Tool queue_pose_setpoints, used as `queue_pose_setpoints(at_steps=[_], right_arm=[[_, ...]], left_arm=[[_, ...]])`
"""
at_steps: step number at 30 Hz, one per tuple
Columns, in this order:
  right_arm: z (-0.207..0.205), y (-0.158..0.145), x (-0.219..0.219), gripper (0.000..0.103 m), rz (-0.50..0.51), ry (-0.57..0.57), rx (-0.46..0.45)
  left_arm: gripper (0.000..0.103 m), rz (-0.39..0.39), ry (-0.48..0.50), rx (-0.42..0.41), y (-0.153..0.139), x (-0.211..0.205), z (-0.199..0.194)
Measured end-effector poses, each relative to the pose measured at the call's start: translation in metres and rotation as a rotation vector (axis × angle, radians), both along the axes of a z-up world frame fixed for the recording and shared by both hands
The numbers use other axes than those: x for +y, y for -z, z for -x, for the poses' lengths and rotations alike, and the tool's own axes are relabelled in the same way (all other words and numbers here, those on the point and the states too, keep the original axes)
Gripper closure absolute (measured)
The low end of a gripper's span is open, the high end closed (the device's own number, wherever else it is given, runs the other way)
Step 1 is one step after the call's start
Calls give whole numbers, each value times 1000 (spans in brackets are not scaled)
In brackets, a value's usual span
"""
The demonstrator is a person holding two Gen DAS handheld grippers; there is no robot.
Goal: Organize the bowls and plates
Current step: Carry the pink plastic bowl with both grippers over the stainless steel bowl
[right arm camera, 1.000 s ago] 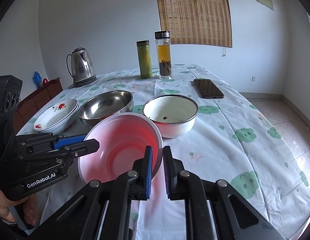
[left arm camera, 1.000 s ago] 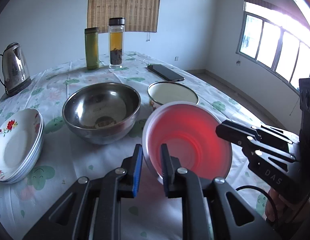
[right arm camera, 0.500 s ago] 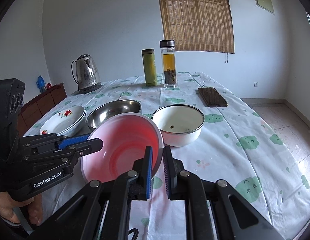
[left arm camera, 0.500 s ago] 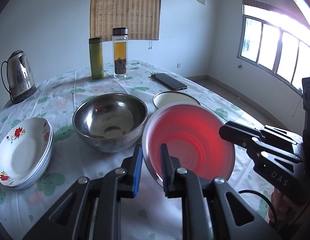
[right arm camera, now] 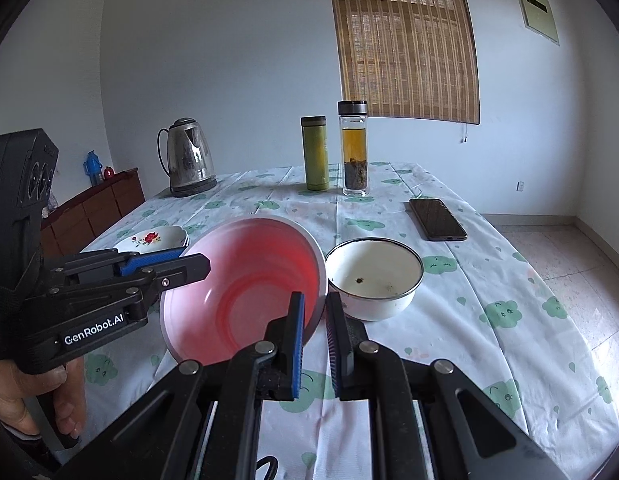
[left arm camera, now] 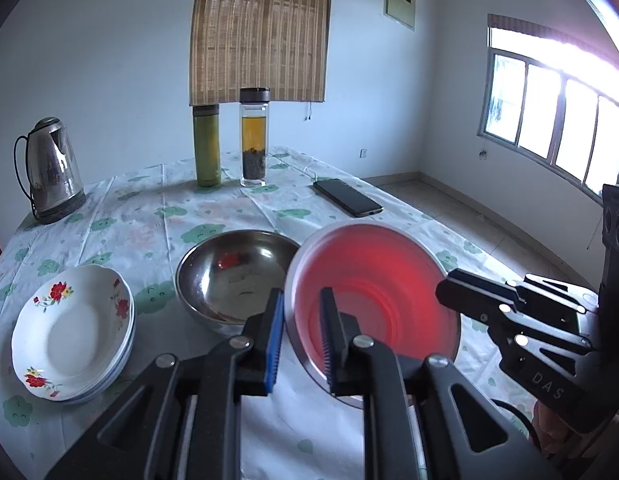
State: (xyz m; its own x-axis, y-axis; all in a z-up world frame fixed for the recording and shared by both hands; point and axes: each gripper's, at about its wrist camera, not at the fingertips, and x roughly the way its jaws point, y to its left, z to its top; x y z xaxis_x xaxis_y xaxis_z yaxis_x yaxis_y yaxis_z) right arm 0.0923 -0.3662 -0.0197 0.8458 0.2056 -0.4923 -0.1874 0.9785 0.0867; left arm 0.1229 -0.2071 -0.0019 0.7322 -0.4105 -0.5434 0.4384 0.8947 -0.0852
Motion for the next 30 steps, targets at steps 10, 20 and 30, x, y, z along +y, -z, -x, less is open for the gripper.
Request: queue_pose_setpoints(at_steps=[10, 20, 30], right_arm=[[-9, -18, 10, 91, 16, -12, -41], [-21, -34, 19, 91, 41, -23, -71], [-44, -43, 24, 91, 52, -29, -64]], left_arm=[[88, 15, -30, -32, -15, 10, -14], [88, 31, -47, -64, -32, 16, -28], [88, 54, -61, -74, -43, 23, -49]])
